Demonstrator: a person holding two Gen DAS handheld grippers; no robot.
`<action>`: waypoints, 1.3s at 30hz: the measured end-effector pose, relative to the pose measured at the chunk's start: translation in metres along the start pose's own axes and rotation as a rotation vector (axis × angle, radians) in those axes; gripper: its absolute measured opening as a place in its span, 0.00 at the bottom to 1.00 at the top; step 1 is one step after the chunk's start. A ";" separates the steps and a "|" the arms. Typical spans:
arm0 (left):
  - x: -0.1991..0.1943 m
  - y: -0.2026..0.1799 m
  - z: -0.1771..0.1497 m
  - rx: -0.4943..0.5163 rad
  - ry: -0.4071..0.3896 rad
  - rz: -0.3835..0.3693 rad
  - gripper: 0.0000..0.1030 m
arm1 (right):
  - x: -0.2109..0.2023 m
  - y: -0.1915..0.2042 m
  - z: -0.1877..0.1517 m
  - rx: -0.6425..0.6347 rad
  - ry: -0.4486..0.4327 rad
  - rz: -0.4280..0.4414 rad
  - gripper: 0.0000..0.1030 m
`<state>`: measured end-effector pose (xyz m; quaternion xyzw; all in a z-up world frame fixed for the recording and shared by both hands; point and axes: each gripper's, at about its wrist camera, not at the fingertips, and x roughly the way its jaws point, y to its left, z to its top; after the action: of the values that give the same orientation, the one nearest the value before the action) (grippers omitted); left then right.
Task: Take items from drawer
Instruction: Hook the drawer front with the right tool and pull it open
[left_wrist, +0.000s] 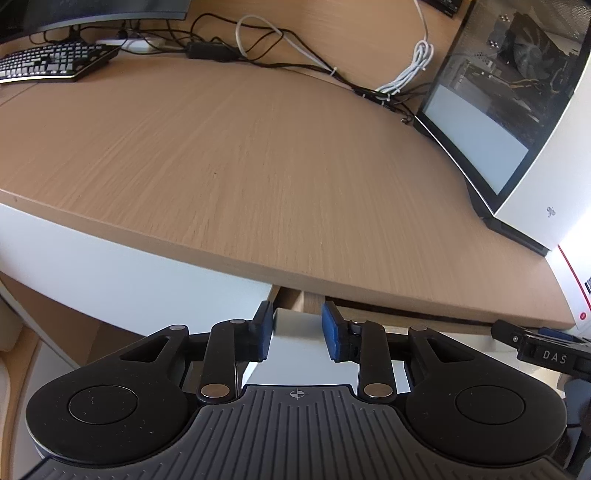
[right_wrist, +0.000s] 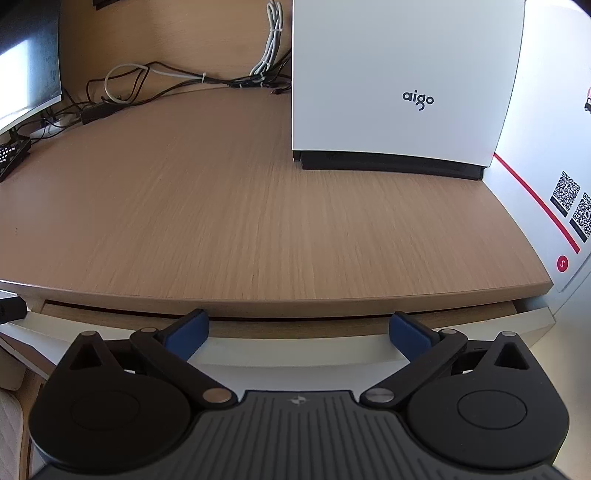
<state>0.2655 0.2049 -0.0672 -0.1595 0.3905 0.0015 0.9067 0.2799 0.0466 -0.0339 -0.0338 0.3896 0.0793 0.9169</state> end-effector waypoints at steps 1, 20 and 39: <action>-0.001 0.000 -0.001 0.000 0.000 0.000 0.31 | -0.001 0.000 -0.001 -0.003 0.001 0.003 1.00; -0.001 0.000 0.000 -0.020 0.013 0.026 0.25 | -0.004 -0.013 -0.009 -0.012 -0.010 -0.040 0.99; -0.049 -0.002 -0.048 0.045 0.077 0.031 0.29 | -0.039 -0.025 -0.046 -0.013 0.069 0.027 1.00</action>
<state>0.1976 0.1951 -0.0628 -0.1329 0.4277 0.0006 0.8941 0.2248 0.0114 -0.0381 -0.0372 0.4209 0.0929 0.9016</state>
